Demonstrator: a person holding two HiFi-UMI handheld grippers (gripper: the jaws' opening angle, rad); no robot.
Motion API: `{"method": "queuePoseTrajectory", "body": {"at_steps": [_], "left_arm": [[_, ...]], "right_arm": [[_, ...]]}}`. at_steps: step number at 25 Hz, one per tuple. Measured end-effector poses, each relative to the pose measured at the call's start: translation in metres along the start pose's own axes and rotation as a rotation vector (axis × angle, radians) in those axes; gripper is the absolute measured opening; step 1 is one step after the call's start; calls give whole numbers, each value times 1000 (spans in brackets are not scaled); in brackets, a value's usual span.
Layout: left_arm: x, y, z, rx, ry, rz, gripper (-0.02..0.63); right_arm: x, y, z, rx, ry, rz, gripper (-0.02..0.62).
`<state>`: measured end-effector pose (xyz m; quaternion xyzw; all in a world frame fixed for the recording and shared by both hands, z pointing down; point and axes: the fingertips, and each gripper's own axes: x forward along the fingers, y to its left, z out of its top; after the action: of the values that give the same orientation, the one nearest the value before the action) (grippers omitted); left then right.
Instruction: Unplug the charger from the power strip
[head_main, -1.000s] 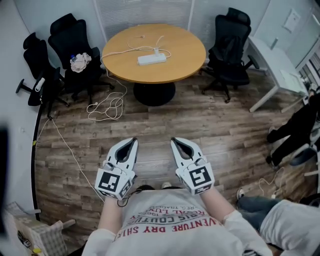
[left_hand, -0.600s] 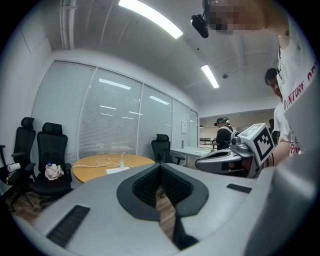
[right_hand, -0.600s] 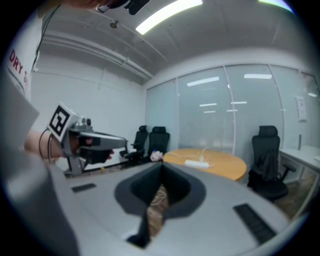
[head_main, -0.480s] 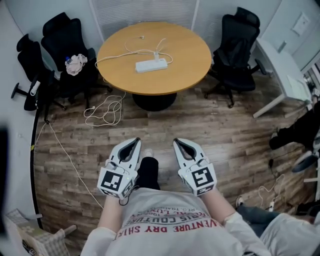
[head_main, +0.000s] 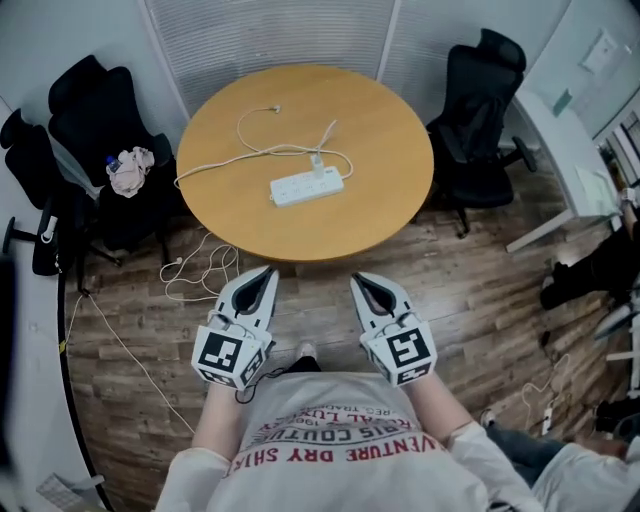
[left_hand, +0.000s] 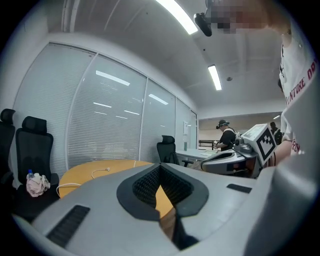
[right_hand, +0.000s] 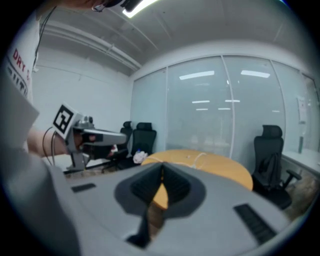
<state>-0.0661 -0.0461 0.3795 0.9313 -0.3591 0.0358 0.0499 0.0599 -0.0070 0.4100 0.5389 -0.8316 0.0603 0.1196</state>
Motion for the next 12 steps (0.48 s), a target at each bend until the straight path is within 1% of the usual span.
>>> {"method": "queuePoseTrajectory", "body": {"at_steps": [3,6,12], "left_arm": [[30,39,3,-9,6,8,29],[55,67,-7,-27,33,19,29],[118,106,-31,-48,77,70,29]], "right_arm": [[43,-24,4,17,29,-23,26],[80,-46,0,35,81,-27,26],[159,-104,-15,54,178,12,27]]}}
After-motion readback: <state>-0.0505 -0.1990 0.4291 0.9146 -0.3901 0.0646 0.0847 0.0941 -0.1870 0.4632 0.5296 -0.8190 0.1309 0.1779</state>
